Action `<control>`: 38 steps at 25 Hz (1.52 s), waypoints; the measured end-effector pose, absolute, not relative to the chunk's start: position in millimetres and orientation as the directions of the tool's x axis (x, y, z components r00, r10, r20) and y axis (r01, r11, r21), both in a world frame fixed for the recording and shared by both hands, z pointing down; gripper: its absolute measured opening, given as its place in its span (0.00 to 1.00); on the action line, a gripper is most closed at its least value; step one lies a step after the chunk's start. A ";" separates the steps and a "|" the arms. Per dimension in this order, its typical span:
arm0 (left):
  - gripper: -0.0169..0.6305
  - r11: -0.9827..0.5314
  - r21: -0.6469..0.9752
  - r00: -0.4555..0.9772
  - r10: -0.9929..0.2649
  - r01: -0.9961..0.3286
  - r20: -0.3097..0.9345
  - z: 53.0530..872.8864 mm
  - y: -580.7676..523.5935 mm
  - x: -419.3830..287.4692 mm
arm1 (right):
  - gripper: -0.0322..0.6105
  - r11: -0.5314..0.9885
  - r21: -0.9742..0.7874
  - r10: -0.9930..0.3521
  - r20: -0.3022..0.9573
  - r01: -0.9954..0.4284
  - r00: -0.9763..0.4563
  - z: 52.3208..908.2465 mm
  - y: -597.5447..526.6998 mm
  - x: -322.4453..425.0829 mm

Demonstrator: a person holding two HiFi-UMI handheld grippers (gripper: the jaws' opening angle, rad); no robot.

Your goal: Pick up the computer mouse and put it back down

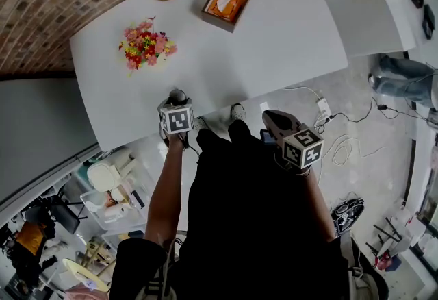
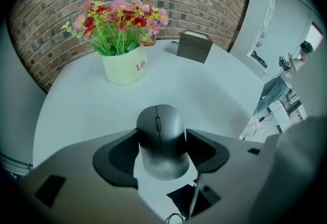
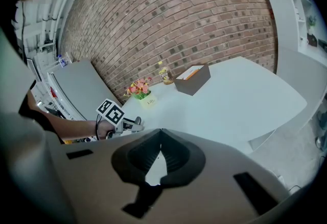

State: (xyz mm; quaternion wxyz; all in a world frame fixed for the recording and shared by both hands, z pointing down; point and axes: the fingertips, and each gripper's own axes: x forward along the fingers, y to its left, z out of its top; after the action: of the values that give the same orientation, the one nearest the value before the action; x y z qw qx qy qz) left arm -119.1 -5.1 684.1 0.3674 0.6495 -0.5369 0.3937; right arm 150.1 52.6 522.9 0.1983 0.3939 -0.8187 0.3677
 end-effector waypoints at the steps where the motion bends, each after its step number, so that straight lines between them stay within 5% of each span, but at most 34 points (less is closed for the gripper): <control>1: 0.49 -0.152 0.057 0.115 -0.402 -0.987 0.909 682.0 -3.9 -118.9 | 0.08 0.420 -0.446 -0.499 0.614 -0.790 -0.612 523.1 52.4 149.5; 38: 0.48 -0.234 -0.042 0.085 -0.508 -0.971 0.857 646.6 -12.2 -127.3 | 0.08 0.447 -0.444 -0.484 0.610 -0.777 -0.627 519.9 52.0 128.4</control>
State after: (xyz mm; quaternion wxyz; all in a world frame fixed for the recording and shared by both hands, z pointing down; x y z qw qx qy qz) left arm -127.3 -12.2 646.6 0.2907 0.6769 -0.5465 0.3984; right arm 128.4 52.0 519.9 0.2021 0.3814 -0.8264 0.3617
